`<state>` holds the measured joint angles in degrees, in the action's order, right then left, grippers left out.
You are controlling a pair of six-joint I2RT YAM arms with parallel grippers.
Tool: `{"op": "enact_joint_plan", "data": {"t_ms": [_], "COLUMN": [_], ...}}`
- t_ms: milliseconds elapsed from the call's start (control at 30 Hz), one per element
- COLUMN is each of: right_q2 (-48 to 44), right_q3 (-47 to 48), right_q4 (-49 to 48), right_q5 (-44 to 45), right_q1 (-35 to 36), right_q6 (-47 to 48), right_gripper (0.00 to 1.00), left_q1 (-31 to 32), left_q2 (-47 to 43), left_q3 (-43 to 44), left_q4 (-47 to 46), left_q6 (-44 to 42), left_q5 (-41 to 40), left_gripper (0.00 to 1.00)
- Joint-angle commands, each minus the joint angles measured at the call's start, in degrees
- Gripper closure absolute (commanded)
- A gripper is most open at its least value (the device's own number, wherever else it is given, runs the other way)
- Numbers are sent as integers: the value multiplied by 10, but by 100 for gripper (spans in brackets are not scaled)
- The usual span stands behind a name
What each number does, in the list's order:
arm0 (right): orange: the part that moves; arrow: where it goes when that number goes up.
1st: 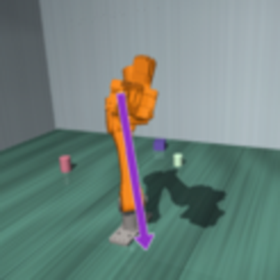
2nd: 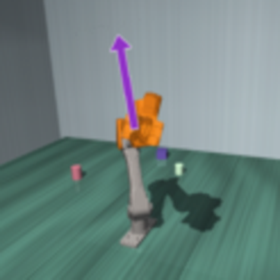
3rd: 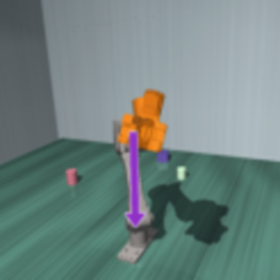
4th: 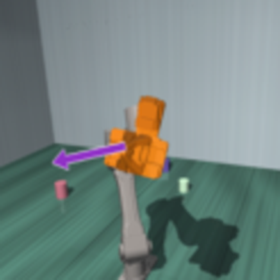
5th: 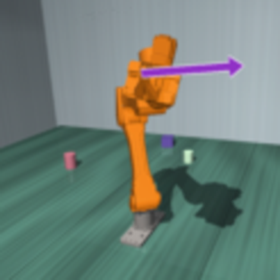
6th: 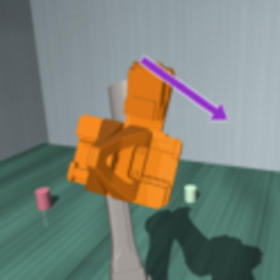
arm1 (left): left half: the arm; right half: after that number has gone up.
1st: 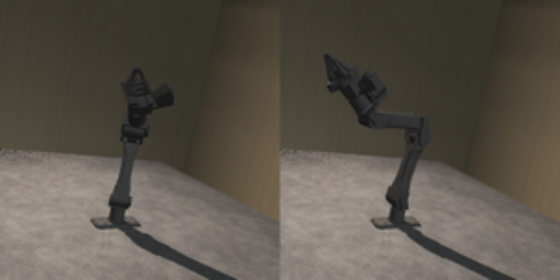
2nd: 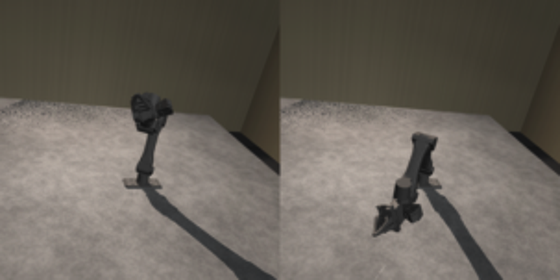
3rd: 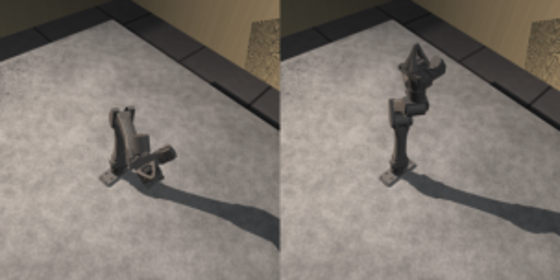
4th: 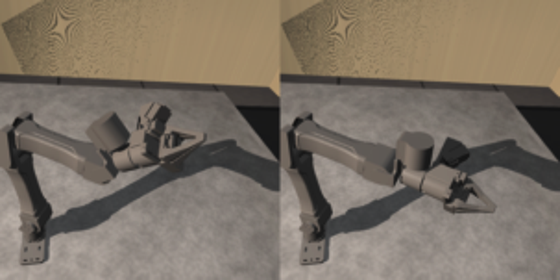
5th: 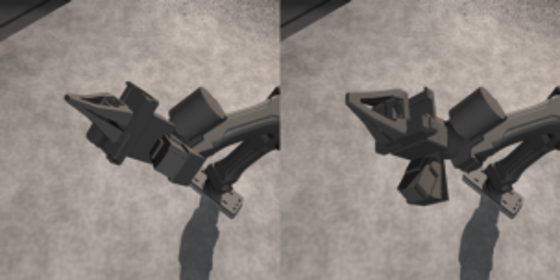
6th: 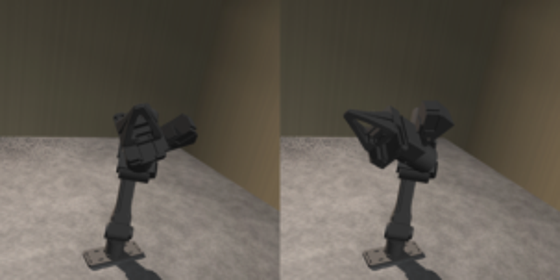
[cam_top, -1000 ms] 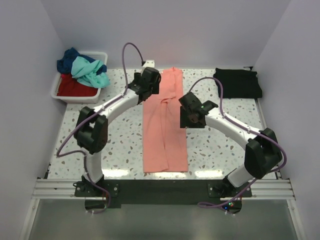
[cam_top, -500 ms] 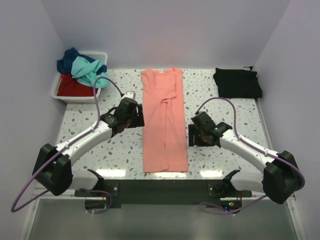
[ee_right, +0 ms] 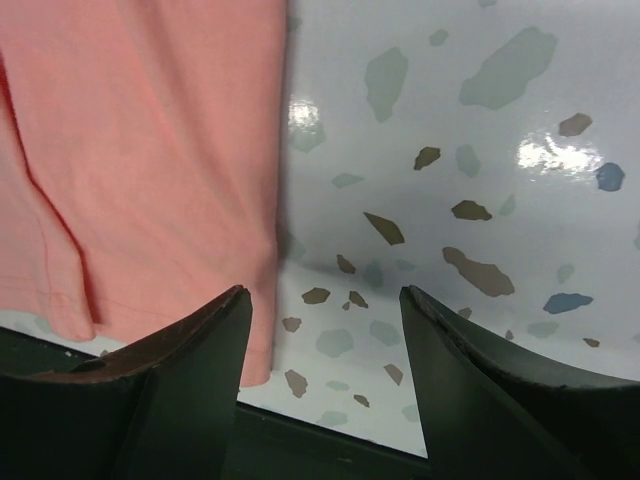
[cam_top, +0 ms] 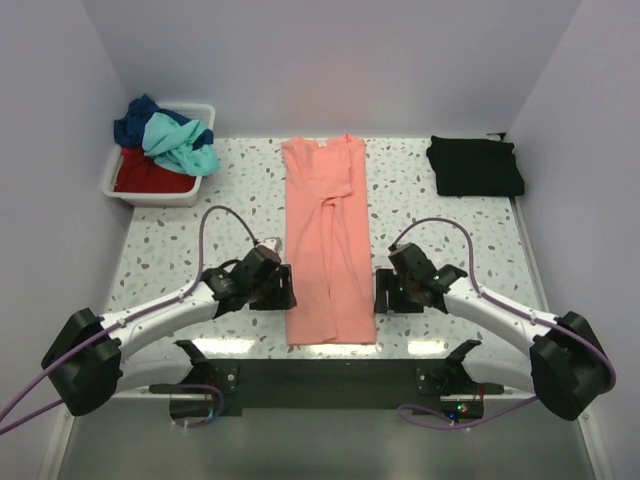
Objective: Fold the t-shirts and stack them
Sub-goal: Fold the tshirt
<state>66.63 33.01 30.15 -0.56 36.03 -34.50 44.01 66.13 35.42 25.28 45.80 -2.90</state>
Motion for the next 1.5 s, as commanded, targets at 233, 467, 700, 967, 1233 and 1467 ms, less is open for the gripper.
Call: {"op": "enact_joint_plan", "data": {"t_ms": [233, 467, 700, 967, 1233, 1467], "right_q2": [-17, -27, -35, -18, 30, 32], "right_q3": [-25, -37, -57, -54, -47, -43], "right_q4": [-42, -36, -49, -59, -64, -45], "right_q5": [-54, -63, -82, -95, -98, -72], "right_q1": [68, 89, 105, 122, 126, 129], "right_q6": [-43, -55, -67, -62, -55, -59], "right_gripper": [39, 46, 48, 48, 48, 100], "left_q1": [54, 94, 117, 133, 169, 197], "left_q2": [-17, 15, 18, 18, 67, 115], "left_q3": [-47, -57, -80, -87, -45, -24], "left_q4": [-25, -24, -40, -37, 36, 35], "left_q6": [72, 102, 140, 165, 190, 199], "left_q5": [51, 46, 36, 30, -32, -42], "left_gripper": [39, 43, 44, 44, 64, 82]}}
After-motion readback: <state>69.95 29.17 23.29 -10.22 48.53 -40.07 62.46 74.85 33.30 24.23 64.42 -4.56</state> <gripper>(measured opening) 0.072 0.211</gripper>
